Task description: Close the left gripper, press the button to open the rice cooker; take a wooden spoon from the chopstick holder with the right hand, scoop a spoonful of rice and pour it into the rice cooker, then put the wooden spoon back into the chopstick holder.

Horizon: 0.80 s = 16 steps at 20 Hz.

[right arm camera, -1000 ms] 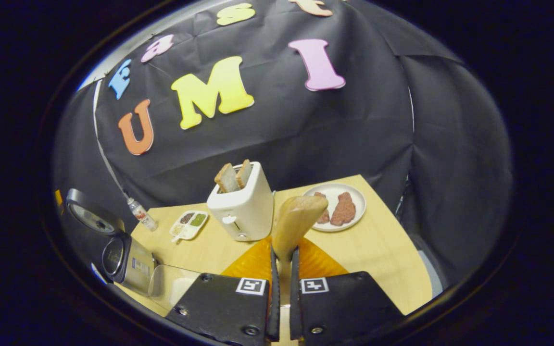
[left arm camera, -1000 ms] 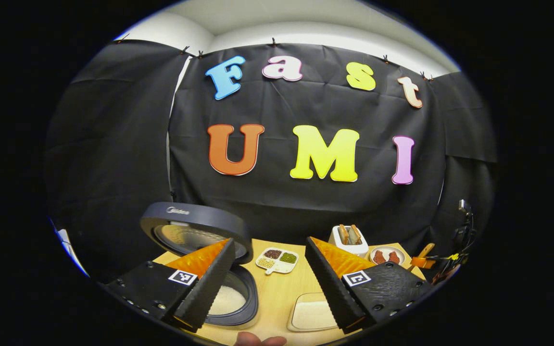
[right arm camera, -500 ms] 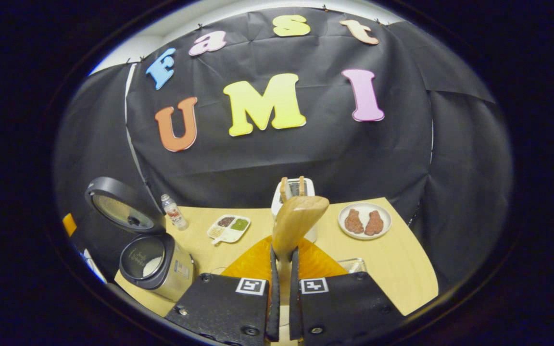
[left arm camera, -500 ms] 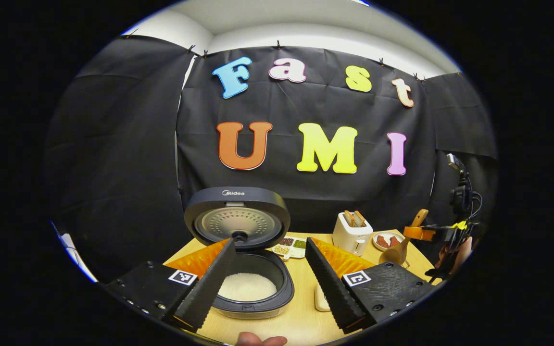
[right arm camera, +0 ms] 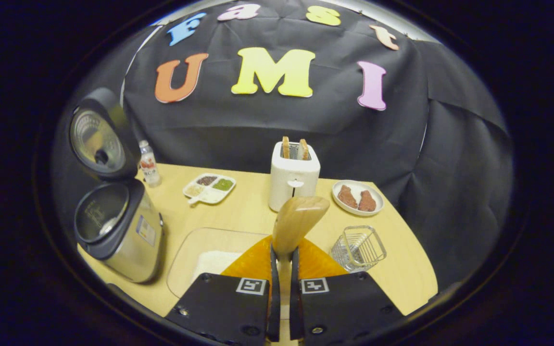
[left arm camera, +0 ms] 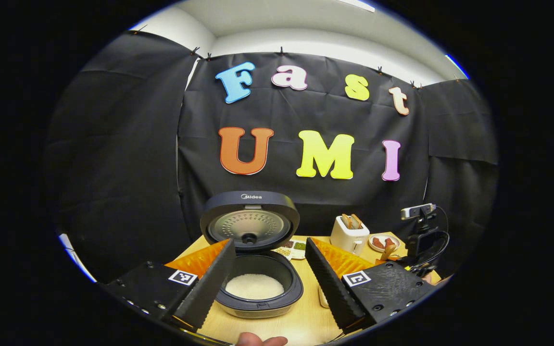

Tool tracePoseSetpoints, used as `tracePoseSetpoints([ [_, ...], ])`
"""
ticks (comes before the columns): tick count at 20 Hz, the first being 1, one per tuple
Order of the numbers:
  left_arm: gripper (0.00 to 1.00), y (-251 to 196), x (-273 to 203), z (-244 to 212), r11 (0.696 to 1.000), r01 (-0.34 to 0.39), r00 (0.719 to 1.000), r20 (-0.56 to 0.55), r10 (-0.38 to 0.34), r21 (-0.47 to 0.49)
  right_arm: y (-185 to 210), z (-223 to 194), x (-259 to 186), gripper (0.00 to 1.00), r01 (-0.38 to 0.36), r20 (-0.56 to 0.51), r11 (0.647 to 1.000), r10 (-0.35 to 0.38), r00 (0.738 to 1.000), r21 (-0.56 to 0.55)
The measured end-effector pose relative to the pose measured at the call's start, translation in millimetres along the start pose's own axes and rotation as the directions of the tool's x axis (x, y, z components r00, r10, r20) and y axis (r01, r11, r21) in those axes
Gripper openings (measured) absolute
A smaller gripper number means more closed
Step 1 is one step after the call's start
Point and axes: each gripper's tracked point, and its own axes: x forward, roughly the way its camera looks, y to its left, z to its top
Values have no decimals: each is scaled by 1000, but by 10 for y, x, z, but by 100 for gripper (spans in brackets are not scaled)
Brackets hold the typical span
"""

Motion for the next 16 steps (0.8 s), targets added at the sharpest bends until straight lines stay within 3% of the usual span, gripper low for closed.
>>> tracePoseSetpoints([
  [4,95,158,-105,-22,999,-32,999,-16,32,-17,149,-116,67,13,13,0,1000,-13,1000,-17],
  [8,95,254,-157,-55,998,-66,997,-39,66,-18,503,-176,64,13,-78,-19,995,80,997,69],
  [13,95,221,-170,-6,997,-69,997,-41,68,-24,860,-161,-7,13,-211,-60,945,232,971,251],
  [16,95,249,-192,33,996,-83,996,-33,82,-21,883,-114,-38,13,-237,-70,906,277,958,351],
])
